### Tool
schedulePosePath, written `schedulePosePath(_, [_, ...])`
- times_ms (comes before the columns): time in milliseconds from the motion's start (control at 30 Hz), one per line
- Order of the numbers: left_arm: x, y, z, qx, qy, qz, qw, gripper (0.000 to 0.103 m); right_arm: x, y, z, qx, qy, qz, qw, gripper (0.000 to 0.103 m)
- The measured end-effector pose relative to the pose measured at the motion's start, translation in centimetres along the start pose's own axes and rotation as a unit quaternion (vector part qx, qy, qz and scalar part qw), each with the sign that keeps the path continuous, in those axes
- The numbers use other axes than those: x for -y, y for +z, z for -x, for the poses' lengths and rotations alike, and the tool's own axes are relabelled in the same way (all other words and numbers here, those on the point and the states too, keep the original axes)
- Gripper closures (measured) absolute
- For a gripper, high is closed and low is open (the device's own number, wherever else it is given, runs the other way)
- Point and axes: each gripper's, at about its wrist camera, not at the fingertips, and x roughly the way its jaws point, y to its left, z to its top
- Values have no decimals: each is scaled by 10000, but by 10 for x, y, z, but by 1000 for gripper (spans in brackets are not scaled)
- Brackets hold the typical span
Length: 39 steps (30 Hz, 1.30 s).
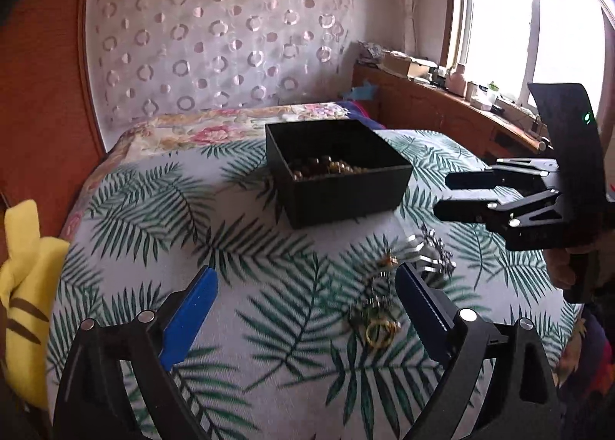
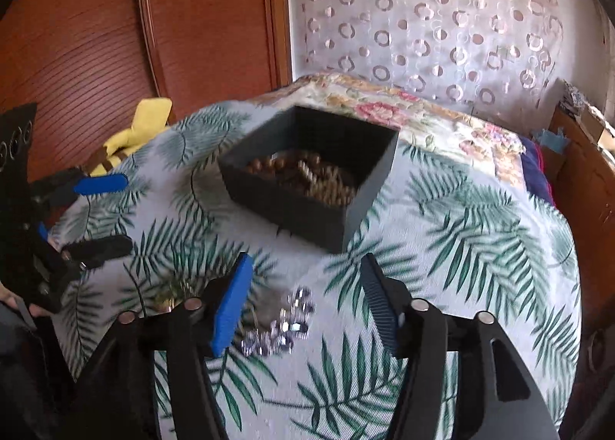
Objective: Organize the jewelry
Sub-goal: 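Grasp the crystal hair comb with the right tool while the left grasps a gold ring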
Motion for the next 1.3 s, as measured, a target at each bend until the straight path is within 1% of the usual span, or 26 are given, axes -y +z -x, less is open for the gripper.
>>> schedulePosePath(133, [-3,-9,2,-62,-24,102,9999,13,-3,-13,-12,-211,83,14,9997,39])
schedulePosePath(233, [-4,-13,1,-108,-24,124,9999,13,-8,-16,-17,-291,159,72,9994,39])
schedulePosePath(300, [-5,-16,1,-138,-23,121,9998,13,-9,-18,-19,-342,224,106,9991,37])
schedulePosePath(333, [-6,-16,1,-148,-28,124,9998,13,-11,-19,-21,-384,234,140,9989,34])
schedulePosePath(567, [-8,-21,2,-174,-57,182,9997,13,-16,-18,-27,-481,176,248,9984,34])
schedulePosePath(867, [-6,-20,2,-180,-67,174,9997,13,-30,-21,-34,-566,-35,655,9962,34])
schedulePosePath(900, [-6,-20,2,-182,-64,175,9997,13,-30,-21,-34,-569,-18,649,9963,35])
schedulePosePath(967, [-5,-20,2,-188,-69,177,9996,13,-28,-22,-35,-563,27,620,9965,45])
schedulePosePath(1067, [-5,-22,1,-211,-67,162,9996,13,-27,-23,-34,-536,38,588,9968,46])
schedulePosePath(1300, [-4,-22,-4,-288,-78,123,9995,13,-20,-32,-20,-400,13,456,9982,47])
